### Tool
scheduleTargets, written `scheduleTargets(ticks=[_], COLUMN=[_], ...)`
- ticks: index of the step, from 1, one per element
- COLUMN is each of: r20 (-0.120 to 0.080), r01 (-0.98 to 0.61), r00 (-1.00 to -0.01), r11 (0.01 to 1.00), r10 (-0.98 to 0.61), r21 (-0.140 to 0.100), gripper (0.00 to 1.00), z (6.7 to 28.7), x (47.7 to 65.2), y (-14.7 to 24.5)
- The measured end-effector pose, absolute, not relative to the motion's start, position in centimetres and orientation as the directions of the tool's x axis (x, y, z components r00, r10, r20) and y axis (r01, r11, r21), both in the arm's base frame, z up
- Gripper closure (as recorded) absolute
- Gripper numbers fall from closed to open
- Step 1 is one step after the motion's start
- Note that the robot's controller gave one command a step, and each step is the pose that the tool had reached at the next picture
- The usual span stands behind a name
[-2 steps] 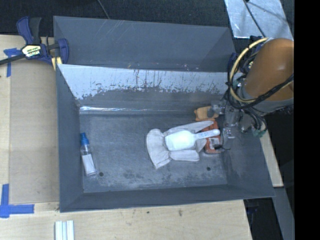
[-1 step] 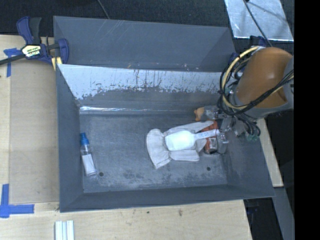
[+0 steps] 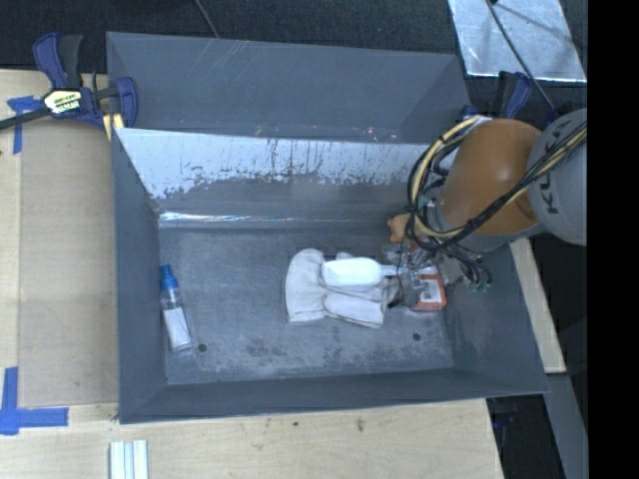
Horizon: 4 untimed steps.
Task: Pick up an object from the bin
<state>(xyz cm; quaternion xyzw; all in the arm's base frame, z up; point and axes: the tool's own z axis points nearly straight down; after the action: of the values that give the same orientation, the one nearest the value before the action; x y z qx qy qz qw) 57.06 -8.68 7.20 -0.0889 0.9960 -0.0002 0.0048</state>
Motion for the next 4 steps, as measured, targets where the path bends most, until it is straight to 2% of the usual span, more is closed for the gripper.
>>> scheduleTargets(ticks=[1,2,3,4], r20=[-0.010,0.000,-0.001,-0.016], r01=[-0.177,-0.162,-0.155,-0.164], r00=[-0.984,-0.987,-0.988,-0.986], r11=[0.984,0.987,0.988,0.986], r10=[-0.177,-0.162,-0.155,-0.164], r21=[-0.001,0.000,-0.001,-0.006], gripper=[1.00,0.00,0.00,0.00], z=[7.2,16.6,22.7,20.2], x=[57.1,57.4,57.8,57.8], y=[-8.7,-10.1,-10.9,-11.0])
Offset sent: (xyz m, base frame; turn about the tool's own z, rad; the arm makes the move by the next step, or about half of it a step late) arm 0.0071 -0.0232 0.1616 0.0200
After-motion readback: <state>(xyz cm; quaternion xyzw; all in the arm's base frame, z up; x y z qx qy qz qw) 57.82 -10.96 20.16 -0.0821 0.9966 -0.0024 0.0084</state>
